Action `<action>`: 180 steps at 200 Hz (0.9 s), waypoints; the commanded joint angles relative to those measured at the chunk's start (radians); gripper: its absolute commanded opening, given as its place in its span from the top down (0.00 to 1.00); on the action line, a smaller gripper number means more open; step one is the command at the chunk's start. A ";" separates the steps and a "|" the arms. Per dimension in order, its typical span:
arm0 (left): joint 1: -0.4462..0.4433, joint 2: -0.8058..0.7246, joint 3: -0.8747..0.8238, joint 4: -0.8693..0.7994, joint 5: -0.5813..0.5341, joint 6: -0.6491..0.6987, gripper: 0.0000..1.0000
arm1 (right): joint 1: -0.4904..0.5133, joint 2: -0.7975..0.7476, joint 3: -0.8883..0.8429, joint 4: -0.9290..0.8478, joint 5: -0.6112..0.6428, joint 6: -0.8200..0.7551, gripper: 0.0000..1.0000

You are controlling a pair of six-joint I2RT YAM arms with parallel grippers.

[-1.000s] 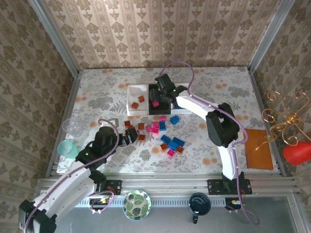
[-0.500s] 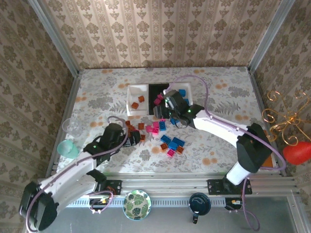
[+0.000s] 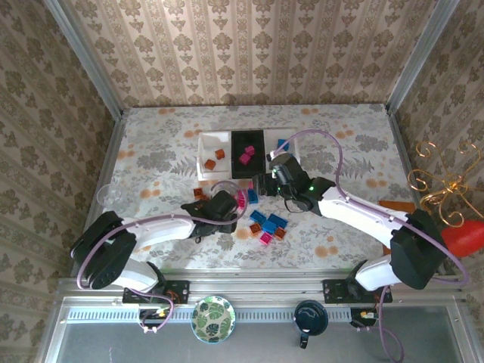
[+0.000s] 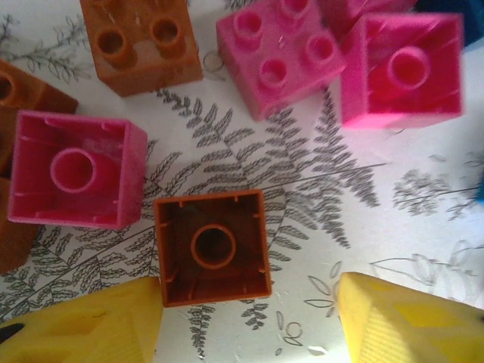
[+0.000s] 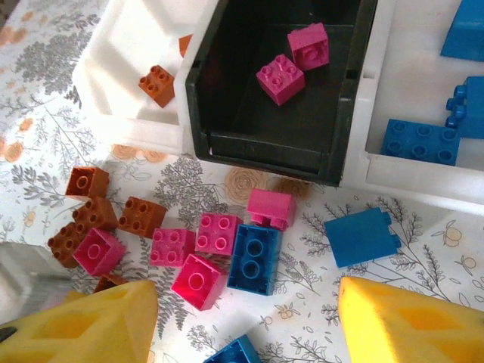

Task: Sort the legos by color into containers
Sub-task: Pick up the lego from the middle-left of the table.

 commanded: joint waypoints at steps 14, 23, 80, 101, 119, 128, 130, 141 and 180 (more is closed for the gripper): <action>-0.035 0.027 0.045 -0.018 -0.100 -0.017 0.36 | -0.010 -0.057 -0.034 0.018 0.034 0.005 0.34; -0.033 0.040 0.045 -0.009 -0.109 -0.013 0.36 | -0.013 -0.060 -0.039 0.020 0.033 0.004 0.34; -0.004 0.127 0.069 0.041 -0.173 0.031 0.42 | -0.026 -0.082 -0.062 0.028 0.026 0.005 0.33; -0.002 0.142 0.068 0.081 -0.183 0.053 0.45 | -0.027 -0.087 -0.068 0.031 0.021 0.005 0.33; -0.003 0.149 0.056 0.120 -0.167 0.065 0.55 | -0.027 -0.091 -0.071 0.029 0.022 0.005 0.33; -0.003 0.150 0.053 0.124 -0.159 0.065 0.61 | -0.028 -0.092 -0.074 0.028 0.023 0.005 0.33; -0.003 0.150 0.052 0.124 -0.158 0.064 0.62 | -0.028 -0.092 -0.074 0.029 0.023 0.005 0.33; -0.010 0.143 0.046 0.114 -0.155 0.058 0.65 | -0.028 -0.093 -0.077 0.028 0.023 0.006 0.33; -0.034 -0.022 0.003 0.061 -0.113 0.014 0.67 | -0.030 -0.104 -0.093 0.025 0.026 0.013 0.33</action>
